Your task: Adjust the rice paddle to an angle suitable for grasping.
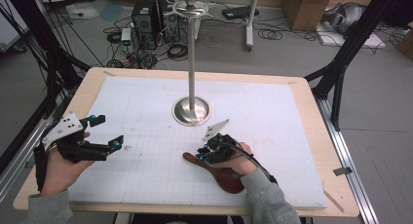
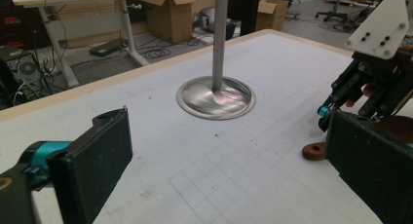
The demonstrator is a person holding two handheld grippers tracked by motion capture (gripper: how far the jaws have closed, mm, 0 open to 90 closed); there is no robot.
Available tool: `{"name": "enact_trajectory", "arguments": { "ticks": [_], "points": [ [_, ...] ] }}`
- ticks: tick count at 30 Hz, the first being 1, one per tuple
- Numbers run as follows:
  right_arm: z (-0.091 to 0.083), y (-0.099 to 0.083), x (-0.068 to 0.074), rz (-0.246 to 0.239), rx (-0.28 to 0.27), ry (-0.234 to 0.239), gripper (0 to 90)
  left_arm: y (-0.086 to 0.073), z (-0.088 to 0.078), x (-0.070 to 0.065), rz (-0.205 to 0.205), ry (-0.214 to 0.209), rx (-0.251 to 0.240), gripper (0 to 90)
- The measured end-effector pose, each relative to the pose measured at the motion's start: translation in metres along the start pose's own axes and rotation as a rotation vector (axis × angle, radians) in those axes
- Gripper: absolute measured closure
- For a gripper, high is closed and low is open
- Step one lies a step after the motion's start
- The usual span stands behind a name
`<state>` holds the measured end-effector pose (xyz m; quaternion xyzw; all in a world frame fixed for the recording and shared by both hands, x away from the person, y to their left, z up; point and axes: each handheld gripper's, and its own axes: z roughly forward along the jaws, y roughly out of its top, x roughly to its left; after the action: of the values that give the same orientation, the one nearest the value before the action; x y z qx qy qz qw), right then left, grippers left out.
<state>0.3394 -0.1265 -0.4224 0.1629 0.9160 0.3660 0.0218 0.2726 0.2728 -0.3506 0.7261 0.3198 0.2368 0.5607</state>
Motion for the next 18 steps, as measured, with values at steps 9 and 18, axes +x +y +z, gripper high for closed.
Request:
{"name": "enact_trajectory", "arguments": {
  "ticks": [9, 18],
  "points": [
    [-0.011, 0.003, -0.001, 0.082, -0.018, -0.045, 35.1, 0.001, 0.004, -0.001, 0.002, -0.009, 0.003, 4.2],
    [-0.02, 0.003, 0.001, 0.122, -0.027, -0.068, 14.5, 0.002, 0.01, -0.001, 0.0, -0.021, 0.005, 4.3]
  ]
}}
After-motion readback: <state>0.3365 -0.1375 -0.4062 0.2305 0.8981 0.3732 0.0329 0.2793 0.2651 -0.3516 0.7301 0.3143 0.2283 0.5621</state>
